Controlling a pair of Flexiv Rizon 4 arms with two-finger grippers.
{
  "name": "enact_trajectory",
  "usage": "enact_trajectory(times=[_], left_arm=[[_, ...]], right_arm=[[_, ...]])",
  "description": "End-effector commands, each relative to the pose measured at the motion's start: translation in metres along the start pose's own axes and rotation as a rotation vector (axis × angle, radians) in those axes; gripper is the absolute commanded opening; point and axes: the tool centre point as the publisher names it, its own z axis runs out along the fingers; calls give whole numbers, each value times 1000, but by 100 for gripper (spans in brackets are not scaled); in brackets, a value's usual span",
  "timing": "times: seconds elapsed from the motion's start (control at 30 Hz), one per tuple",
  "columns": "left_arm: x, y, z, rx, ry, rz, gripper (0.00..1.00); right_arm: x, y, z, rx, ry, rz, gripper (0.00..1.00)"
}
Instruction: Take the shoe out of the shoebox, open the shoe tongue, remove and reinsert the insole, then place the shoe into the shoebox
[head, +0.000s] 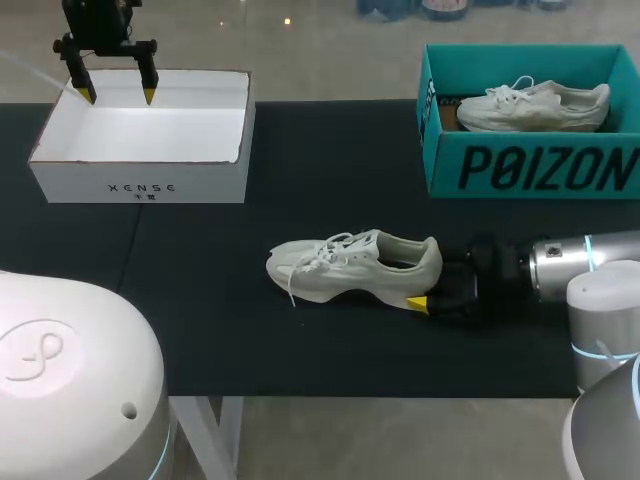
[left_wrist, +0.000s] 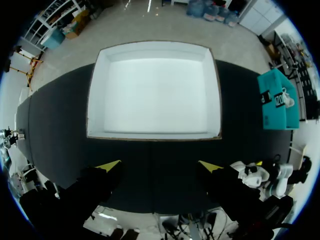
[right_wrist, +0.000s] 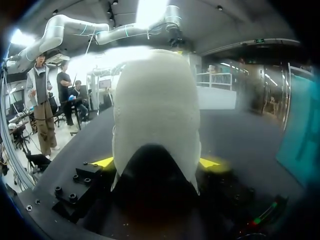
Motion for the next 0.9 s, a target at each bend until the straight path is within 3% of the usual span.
enact_trajectory(times=[0.03, 0.77, 0.9], left_arm=[[0, 2, -1, 3, -3, -1, 100], [0, 2, -1, 3, -3, -1, 100], [42, 5, 1, 15, -56, -5, 100]], right_arm=[[2, -4, 5, 4, 0, 2, 0], [2, -4, 5, 4, 0, 2, 0], [2, -4, 5, 4, 0, 2, 0]])
